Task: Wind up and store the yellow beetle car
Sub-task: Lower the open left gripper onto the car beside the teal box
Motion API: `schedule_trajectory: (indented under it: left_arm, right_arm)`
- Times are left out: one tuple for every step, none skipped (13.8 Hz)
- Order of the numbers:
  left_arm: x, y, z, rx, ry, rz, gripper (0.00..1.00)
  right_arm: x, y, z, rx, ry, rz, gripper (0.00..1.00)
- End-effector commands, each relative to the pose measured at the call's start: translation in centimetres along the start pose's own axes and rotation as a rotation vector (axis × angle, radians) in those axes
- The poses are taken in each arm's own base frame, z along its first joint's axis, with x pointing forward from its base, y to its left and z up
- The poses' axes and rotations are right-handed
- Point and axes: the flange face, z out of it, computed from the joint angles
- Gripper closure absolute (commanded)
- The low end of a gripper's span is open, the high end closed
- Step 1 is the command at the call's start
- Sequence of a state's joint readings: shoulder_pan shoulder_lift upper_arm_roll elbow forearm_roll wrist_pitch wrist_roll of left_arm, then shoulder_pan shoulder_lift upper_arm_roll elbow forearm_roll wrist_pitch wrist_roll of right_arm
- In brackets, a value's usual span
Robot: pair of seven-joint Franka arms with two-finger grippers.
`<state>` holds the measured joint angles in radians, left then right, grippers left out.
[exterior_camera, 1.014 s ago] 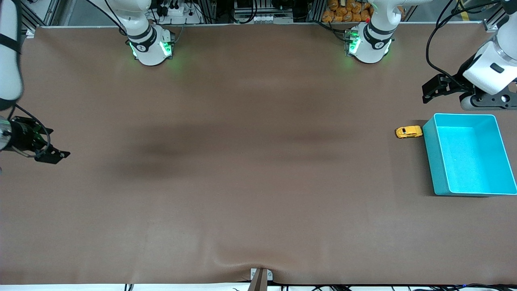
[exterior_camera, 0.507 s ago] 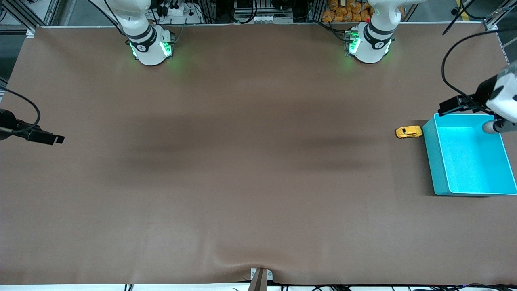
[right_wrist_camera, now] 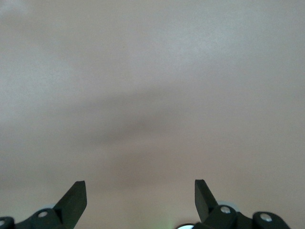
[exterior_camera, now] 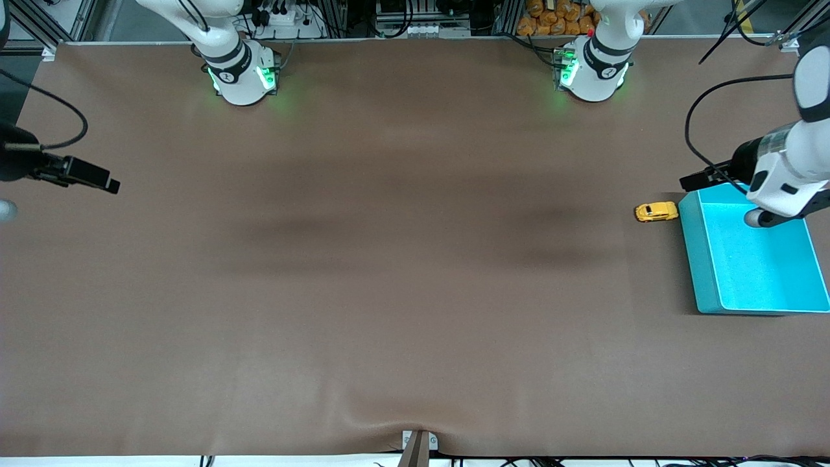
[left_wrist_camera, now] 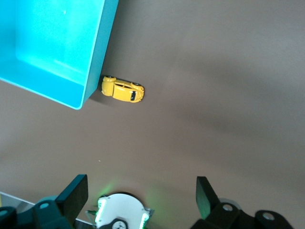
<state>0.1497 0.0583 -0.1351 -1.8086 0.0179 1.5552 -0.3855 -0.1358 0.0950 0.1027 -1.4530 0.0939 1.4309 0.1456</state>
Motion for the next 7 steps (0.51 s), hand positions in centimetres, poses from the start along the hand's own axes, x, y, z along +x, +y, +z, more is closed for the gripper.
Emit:
schedule_trajectory:
  left_arm:
    - [-1.3, -0.5, 3.8, -0.013, 0.029, -0.135, 0.0]
    - [-1.2, -0.5, 5.3, -0.017, 0.036, -0.2, 0.0]
    - [-1.0, -0.4, 7.0, -0.021, 0.04, -0.266, 0.0]
    - [-1.0, -0.4, 8.5, -0.027, 0.048, -0.319, 0.0]
    - [-1.0, -0.5, 10.0, -0.031, 0.051, -0.36, 0.0]
    - [-1.0, -0.6, 11.5, -0.034, 0.053, -0.406, 0.0]
    - [-0.8, -1.4, 12.7, -0.04, 0.052, -0.464, 0.0]
  right_arm:
    - [-1.4, -0.7, -0.1, 0.009, 0.015, -0.033, 0.0]
    - [-1.4, -0.8, -0.2, 0.009, 0.021, -0.037, 0.0]
    - [-1.2, -1.1, -0.3, 0.012, 0.04, -0.043, 0.0]
    - [-1.3, -1.1, -0.5, 0.006, 0.048, -0.044, 0.0]
    - [-1.5, -1.1, -0.8, 0.0, 0.055, -0.045, 0.0]
    - [-1.6, -0.5, -1.2, -0.011, 0.064, -0.037, 0.0]
    - [-1.6, -0.1, -1.2, -0.027, 0.065, -0.03, 0.0]
